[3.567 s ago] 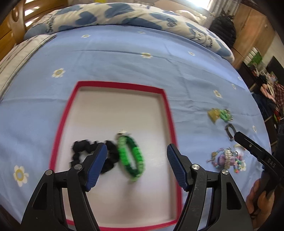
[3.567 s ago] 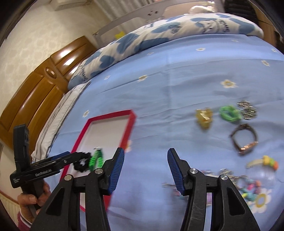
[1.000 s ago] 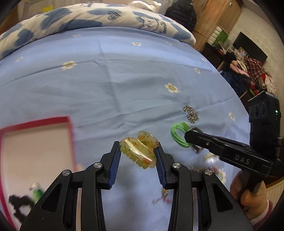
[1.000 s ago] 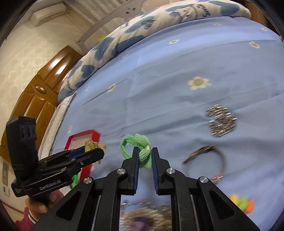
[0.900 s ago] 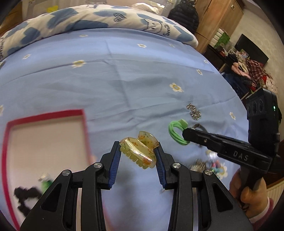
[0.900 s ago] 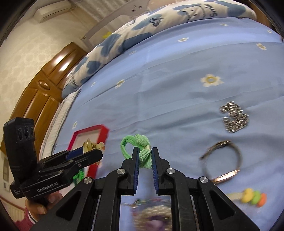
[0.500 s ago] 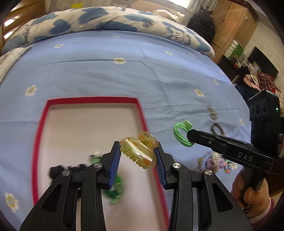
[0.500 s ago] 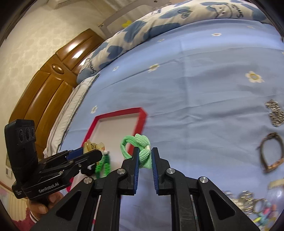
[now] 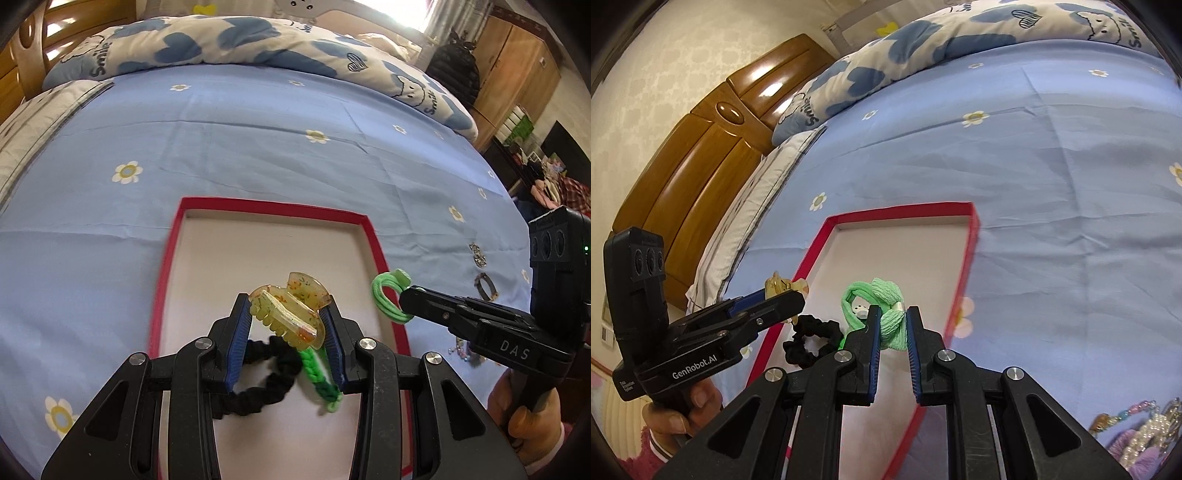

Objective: Organize jewelry
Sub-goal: 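Carry the claw clip and hair tie with both grippers over the red tray, then open the right gripper releasing the hair tie while the left gripper releases the claw clip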

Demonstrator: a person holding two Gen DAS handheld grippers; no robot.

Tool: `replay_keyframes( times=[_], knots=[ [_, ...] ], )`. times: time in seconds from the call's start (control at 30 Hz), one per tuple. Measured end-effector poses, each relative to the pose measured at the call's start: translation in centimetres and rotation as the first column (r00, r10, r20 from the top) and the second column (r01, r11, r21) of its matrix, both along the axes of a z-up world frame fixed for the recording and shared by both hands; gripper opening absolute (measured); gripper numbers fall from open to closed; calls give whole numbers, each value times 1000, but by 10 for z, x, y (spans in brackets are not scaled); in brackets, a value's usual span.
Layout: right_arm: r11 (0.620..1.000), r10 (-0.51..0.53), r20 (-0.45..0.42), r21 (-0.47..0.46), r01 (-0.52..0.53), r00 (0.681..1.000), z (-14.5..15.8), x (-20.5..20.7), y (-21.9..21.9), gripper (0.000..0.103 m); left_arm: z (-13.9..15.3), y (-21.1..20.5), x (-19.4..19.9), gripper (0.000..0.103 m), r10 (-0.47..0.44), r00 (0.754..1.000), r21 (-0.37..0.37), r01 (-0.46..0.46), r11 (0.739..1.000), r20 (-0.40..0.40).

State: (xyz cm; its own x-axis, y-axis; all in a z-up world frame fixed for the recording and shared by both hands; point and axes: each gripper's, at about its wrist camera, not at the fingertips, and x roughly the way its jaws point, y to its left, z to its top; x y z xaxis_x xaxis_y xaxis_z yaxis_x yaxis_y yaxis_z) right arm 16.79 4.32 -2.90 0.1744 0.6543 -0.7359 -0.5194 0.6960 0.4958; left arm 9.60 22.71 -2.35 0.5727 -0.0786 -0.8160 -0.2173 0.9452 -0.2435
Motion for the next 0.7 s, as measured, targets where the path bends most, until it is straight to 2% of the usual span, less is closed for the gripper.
replay_keyframes(
  times=[0.33, 0.7],
  knots=[
    [1000, 6, 4, -29, -6, 1000, -7, 5, 20, 13, -11, 13, 6, 36, 23, 1000, -3, -23, 1000, -16],
    [991, 34, 25, -129, -31, 999, -28, 17, 53, 13, -45, 30, 30, 36, 47, 994, 27, -45, 999, -96]
  ],
)
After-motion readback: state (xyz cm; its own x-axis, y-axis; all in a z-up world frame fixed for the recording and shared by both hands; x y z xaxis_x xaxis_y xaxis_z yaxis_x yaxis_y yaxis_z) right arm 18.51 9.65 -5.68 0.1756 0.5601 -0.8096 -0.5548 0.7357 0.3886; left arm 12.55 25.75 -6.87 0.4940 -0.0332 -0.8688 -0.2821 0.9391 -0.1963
